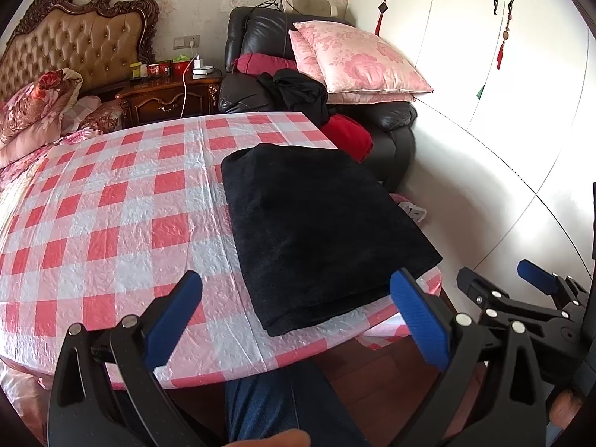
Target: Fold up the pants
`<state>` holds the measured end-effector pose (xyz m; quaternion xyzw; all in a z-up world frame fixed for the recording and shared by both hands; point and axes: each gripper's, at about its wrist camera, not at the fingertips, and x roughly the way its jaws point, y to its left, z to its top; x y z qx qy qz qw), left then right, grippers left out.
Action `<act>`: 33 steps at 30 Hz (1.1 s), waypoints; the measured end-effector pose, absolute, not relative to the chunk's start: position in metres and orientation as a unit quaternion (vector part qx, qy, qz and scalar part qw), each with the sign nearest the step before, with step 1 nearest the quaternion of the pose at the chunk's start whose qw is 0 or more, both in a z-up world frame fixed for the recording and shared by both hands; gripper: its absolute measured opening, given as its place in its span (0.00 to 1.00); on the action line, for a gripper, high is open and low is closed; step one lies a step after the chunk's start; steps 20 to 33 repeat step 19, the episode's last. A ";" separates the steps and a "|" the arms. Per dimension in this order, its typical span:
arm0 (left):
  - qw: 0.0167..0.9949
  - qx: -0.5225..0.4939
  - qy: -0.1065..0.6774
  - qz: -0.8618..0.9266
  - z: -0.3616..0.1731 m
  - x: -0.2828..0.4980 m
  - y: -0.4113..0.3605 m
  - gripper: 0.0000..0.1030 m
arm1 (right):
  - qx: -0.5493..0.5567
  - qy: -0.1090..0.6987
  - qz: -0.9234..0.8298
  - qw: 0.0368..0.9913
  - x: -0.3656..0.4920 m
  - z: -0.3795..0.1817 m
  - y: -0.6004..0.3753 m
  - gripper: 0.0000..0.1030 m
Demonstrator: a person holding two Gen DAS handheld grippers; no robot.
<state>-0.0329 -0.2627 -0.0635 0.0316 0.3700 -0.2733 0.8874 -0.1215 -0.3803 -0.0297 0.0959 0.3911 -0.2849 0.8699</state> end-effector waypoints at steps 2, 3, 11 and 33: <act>0.886 0.032 0.370 -0.277 -0.063 -0.033 -0.263 0.98 | 0.098 0.392 -0.286 0.869 -0.122 -0.031 -0.381 0.94; 0.886 0.034 0.369 -0.279 -0.063 -0.033 -0.265 0.98 | 0.098 0.391 -0.287 0.869 -0.122 -0.031 -0.381 0.94; 0.867 0.004 0.373 -0.332 -0.062 -0.026 -0.270 0.98 | 0.105 0.401 -0.295 0.861 -0.123 -0.041 -0.391 0.94; 0.886 -0.084 0.352 -0.290 -0.053 0.023 -0.168 0.98 | 0.130 0.389 -0.299 0.861 -0.112 -0.045 -0.389 0.94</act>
